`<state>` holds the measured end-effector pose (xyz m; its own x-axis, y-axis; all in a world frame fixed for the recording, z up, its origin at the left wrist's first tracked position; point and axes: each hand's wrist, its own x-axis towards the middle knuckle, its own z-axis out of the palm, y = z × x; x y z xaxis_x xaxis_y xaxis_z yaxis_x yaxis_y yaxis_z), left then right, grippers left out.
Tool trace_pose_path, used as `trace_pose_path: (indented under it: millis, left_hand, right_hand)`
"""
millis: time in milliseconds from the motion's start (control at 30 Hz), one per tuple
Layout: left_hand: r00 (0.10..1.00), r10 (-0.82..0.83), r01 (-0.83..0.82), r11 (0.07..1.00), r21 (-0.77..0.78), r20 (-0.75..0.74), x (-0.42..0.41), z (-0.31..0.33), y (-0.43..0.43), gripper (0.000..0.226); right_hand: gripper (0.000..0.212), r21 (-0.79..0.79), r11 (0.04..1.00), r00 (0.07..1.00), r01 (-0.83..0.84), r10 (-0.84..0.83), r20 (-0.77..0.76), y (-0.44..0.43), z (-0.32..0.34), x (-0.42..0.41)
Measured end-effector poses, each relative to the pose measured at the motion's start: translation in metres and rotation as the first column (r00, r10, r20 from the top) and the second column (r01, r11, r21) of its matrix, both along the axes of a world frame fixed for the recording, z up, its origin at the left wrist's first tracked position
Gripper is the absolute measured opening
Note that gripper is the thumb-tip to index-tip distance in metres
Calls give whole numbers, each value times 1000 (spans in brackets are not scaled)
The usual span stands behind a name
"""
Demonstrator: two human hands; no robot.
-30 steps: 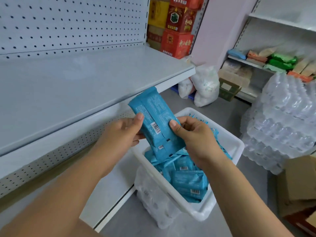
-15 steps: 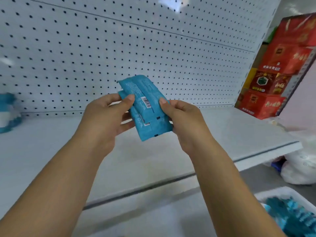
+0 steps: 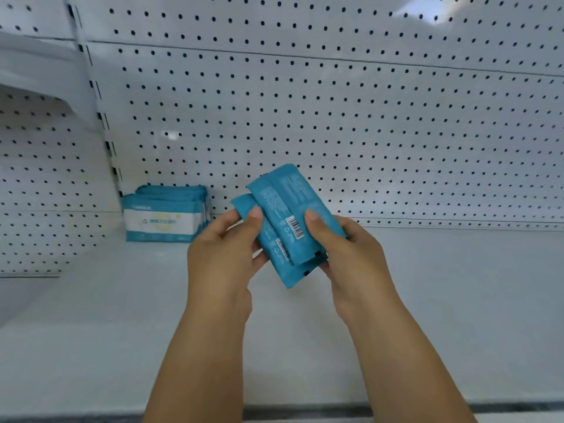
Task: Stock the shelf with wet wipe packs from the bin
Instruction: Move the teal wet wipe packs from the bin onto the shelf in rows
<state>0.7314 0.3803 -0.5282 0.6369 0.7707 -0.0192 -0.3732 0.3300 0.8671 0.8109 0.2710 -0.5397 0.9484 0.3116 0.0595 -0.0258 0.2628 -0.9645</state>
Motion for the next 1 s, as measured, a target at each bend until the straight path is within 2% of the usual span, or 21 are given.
trace_pose_path:
  millis: [67, 133, 233, 367, 433, 567, 700, 767, 833, 900, 1000]
  left_hand:
    - [1000, 17, -17, 1000, -7, 18, 0, -1, 7, 10]
    - [999, 36, -35, 999, -20, 27, 0, -3, 12, 8]
    - [999, 16, -13, 997, -70, 46, 2, -6, 13, 6]
    - [994, -39, 53, 988, -147, 102, 6, -11, 10, 19]
    - [987, -89, 110, 982, -155, 136, 9, -12, 6, 27]
    - [983, -146, 158, 981, -109, 109, 13, -12, 3, 39]
    - [991, -127, 129, 991, -39, 49, 15, -14, 1, 27]
    - [995, -84, 86, 996, -37, 48, 15, -15, 1, 23]
    - [998, -30, 32, 999, -39, 55, 14, -15, 2, 24]
    - [999, -6, 7, 1000, -23, 47, 14, -15, 3, 25]
    - [991, -126, 125, 992, 20, 52, 11, -15, 1, 32]
  right_hand:
    - [24, 20, 998, 997, 63, -63, 36, -3, -3, 4]
    - [24, 102, 990, 995, 102, -101, -13, -8, -8, 8]
    - [30, 253, 965, 990, 72, -37, -138, -9, -12, 8]
    - [34, 323, 946, 994, -36, 68, -86, -6, -11, 9]
    - [38, 265, 963, 998, -50, 60, -27, -2, -12, 7]
    - [29, 7, 999, 984, 51, -52, 170, 2, -17, 7]
    - [28, -64, 998, 978, -8, 21, 207, 1, -19, 7]
    - [32, -149, 984, 959, 94, -49, 279, 2, -22, 8]
    - [25, -187, 960, 922, 207, -127, 366, 0, -21, 7]
    - [8, -156, 976, 926, 152, -85, 369, -2, -15, 4]
    - [10, -187, 982, 923, -20, 90, 375, -1, -13, -2]
